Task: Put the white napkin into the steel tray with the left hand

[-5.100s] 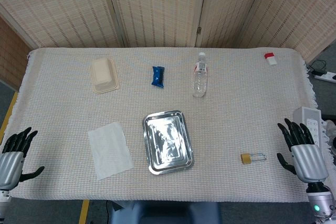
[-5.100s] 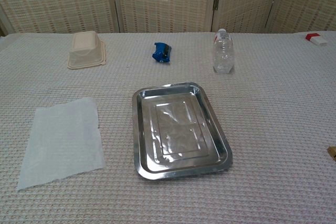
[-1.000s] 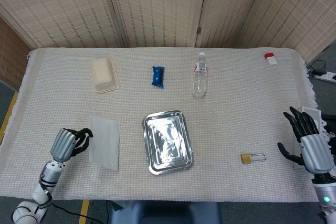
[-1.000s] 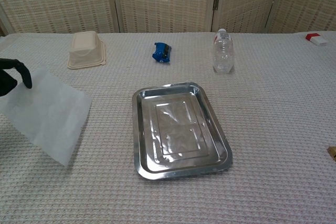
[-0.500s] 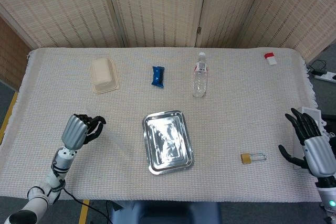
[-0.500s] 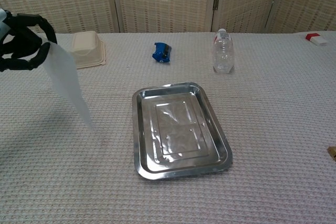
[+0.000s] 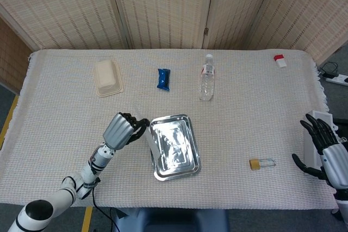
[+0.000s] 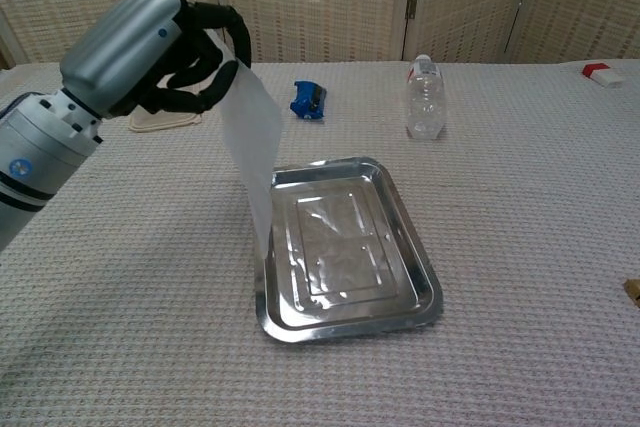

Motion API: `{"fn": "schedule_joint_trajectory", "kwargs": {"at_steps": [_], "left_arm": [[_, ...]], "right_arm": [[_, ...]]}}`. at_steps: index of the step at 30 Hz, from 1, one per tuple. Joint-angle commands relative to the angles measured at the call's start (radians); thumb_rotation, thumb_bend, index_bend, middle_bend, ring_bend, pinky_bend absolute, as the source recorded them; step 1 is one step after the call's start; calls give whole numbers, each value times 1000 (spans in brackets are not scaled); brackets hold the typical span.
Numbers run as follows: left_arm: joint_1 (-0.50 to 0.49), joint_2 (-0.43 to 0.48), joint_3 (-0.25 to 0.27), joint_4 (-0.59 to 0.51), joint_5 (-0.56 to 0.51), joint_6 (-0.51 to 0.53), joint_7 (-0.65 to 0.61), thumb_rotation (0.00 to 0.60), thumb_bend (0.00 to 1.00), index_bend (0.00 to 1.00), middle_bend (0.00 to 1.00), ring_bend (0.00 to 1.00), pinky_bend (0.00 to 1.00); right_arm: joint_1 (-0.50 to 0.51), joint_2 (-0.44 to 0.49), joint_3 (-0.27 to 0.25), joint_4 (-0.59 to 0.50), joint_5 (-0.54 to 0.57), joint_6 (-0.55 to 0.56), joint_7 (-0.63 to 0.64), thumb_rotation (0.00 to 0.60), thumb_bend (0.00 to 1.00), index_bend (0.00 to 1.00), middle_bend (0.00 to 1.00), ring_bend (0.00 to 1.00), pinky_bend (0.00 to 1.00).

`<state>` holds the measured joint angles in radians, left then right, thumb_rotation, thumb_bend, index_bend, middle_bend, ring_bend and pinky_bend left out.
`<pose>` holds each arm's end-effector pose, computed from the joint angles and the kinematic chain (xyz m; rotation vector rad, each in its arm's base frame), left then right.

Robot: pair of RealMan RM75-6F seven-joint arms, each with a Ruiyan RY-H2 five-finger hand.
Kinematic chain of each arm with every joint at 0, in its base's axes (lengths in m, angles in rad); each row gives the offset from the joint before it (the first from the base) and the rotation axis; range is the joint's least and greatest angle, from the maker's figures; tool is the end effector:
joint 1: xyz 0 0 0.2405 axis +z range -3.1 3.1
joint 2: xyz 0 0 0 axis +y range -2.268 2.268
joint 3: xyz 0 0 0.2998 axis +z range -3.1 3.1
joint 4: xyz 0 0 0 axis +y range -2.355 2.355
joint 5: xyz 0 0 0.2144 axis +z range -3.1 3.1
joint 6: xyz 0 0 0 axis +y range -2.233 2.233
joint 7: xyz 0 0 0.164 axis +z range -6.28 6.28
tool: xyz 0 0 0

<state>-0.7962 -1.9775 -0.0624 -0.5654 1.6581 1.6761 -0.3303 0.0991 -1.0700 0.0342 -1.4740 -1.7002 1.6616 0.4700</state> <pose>-0.1438 0.3893 -0.0395 -1.7211 -0.3439 -1.7205 -0.3367 -0.2030 0.2126 1.4214 -0.9418 1.3331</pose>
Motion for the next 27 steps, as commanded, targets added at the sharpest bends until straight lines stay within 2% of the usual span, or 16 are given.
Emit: {"fn": "schedule_joint_trajectory", "kwargs": {"at_steps": [1, 8, 11, 14, 17, 27], "left_arm": [[-22, -22, -3, -24, 6, -39, 41, 600, 600, 621, 1000, 1000, 1000], [-47, -78, 11, -10, 17, -109, 116, 600, 603, 623, 1000, 1000, 1000], [-12, -89, 29, 2, 12, -122, 125, 600, 614, 623, 1000, 1000, 1000], [29, -97, 24, 0, -15, -126, 110, 600, 668, 624, 1000, 1000, 1000], [53, -91, 28, 8, -18, -120, 97, 600, 671, 624, 1000, 1000, 1000], [163, -96, 129, 33, 27, -119, 45, 600, 670, 625, 1000, 1000, 1000]], "right_arm": [[-1, 2, -3, -1, -6, 4, 4, 600, 397, 0, 0, 0, 0], [-8, 12, -2, 2, -12, 32, 36, 600, 397, 0, 0, 0, 0], [-15, 18, -2, 6, -18, 49, 46, 600, 397, 0, 0, 0, 0], [-18, 19, -6, 10, -28, 58, 25, 600, 397, 0, 0, 0, 0], [-21, 23, -9, 6, -35, 65, 19, 600, 397, 0, 0, 0, 0], [-45, 69, -38, -3, -101, 150, 152, 600, 397, 0, 0, 0, 0]]}}
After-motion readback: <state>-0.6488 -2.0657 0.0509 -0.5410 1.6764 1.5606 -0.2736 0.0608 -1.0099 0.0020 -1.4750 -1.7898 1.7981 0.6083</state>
